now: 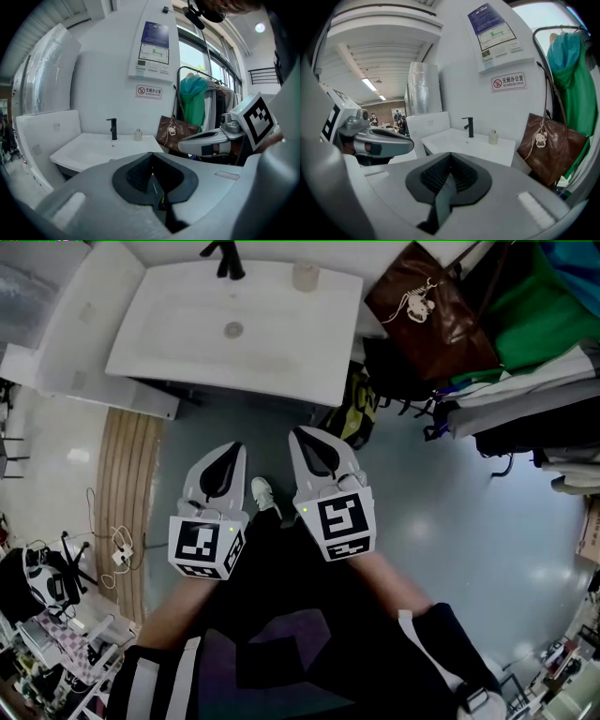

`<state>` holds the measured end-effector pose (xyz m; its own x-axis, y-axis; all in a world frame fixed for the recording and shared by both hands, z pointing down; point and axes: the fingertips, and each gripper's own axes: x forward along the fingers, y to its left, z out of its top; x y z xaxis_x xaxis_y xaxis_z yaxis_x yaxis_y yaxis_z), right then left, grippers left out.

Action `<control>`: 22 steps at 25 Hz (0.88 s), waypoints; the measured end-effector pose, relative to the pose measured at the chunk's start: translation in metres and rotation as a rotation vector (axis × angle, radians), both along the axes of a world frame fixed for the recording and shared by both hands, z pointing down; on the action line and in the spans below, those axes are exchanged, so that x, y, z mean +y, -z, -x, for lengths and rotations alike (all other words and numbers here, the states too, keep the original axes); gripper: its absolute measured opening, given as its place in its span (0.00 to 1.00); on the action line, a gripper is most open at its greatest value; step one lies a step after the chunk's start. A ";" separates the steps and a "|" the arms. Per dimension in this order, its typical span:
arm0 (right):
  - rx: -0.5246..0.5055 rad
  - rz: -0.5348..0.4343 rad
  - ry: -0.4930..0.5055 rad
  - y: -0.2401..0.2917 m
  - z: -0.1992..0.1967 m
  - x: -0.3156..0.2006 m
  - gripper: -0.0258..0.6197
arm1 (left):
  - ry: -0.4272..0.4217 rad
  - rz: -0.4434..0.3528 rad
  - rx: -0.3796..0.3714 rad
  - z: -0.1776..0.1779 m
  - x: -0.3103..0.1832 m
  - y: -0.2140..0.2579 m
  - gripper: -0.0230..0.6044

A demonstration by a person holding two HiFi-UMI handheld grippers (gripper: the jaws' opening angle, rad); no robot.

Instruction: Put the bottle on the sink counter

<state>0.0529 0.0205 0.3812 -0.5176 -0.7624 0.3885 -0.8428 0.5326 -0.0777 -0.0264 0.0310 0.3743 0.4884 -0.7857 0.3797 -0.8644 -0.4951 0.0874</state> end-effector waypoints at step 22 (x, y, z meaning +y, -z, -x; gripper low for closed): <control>0.015 0.013 0.060 0.005 0.108 0.064 0.04 | 0.021 -0.023 0.042 0.106 0.047 -0.001 0.04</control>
